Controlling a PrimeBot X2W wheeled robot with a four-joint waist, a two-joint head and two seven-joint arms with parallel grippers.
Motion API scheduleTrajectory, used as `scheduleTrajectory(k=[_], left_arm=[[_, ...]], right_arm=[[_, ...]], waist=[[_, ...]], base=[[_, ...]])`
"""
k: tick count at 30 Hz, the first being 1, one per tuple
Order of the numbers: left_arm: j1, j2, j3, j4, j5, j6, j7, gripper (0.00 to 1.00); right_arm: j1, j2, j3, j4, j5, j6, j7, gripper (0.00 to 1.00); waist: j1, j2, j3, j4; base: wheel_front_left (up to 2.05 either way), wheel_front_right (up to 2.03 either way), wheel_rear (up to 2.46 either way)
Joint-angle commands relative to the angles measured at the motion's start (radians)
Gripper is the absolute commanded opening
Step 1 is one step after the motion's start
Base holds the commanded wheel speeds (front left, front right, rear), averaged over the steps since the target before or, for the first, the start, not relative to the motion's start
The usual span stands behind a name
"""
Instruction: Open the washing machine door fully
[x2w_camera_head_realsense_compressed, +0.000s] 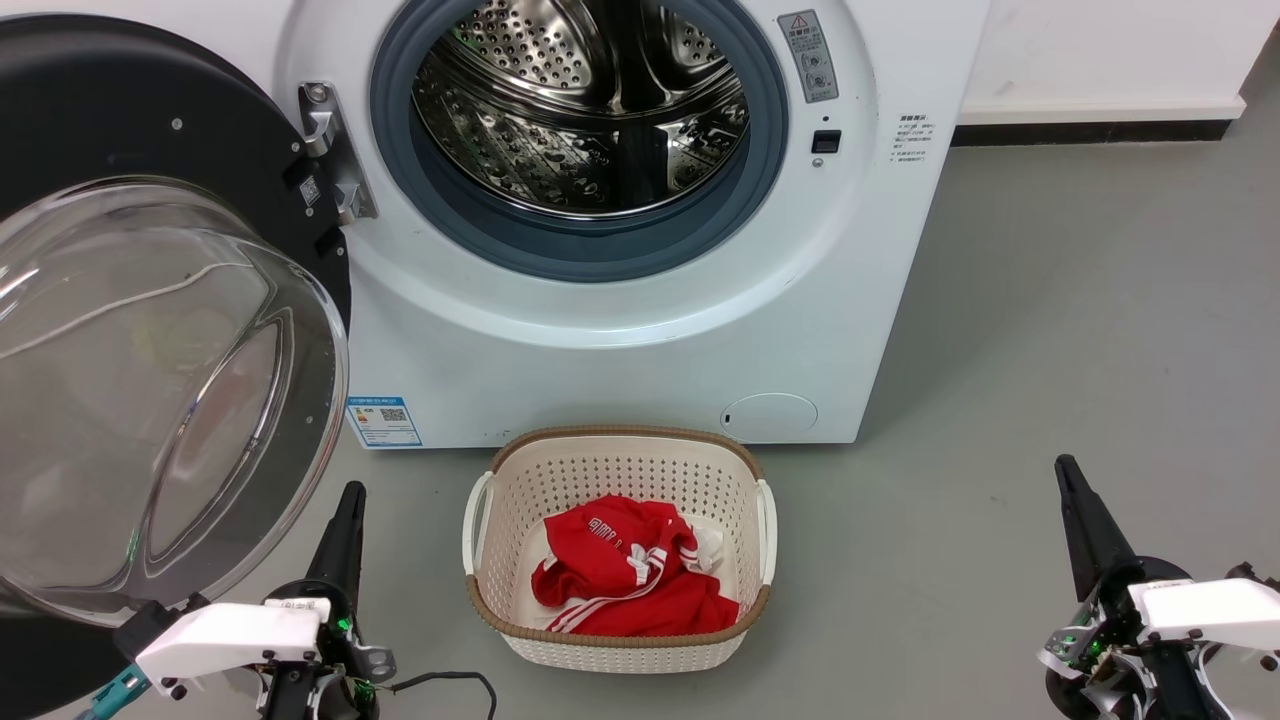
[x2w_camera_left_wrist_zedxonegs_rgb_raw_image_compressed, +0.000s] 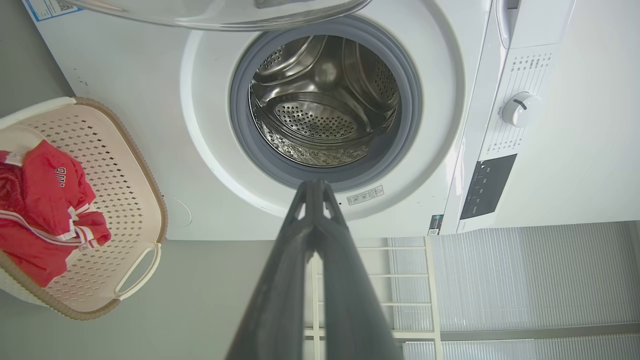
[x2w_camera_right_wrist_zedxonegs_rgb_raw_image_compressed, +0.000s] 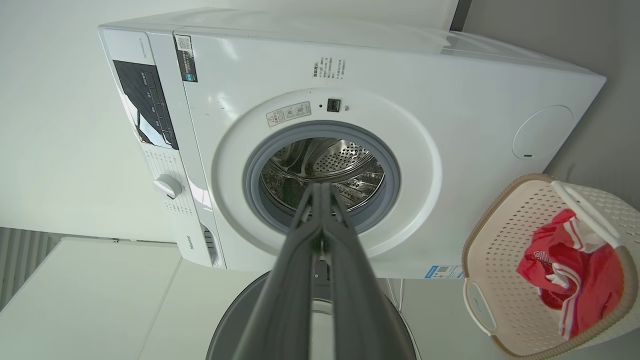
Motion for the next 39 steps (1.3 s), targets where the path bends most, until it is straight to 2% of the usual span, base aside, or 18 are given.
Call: scheduleTrajectory(k=[1, 14, 39], left_arm=[[-0.020, 0.000, 0.004, 0.002, -0.022, -0.007, 0.006, 0.00], [-0.021, -0.001, 0.010, 0.010, -0.110, -0.014, 0.029, 0.00], [-0.020, -0.001, 0.010, 0.009, -0.106, -0.013, 0.027, 0.00]], right_arm=[[-0.019, -0.001, -0.003, 0.003, 0.024, 0.000, 0.008, 0.00], [-0.025, 0.001, -0.011, 0.012, 0.104, 0.000, 0.028, 0.00], [-0.024, 0.007, -0.017, 0.012, 0.091, 0.000, 0.031, 0.00]], waist=[[0.0000, 0.0000, 0.000, 0.000], [-0.0001, 0.0000, 0.001, 0.002], [-0.0001, 0.0000, 0.001, 0.002]], base=[[0.00, 0.00, 0.00], [0.00, 0.00, 0.00], [0.00, 0.00, 0.00]])
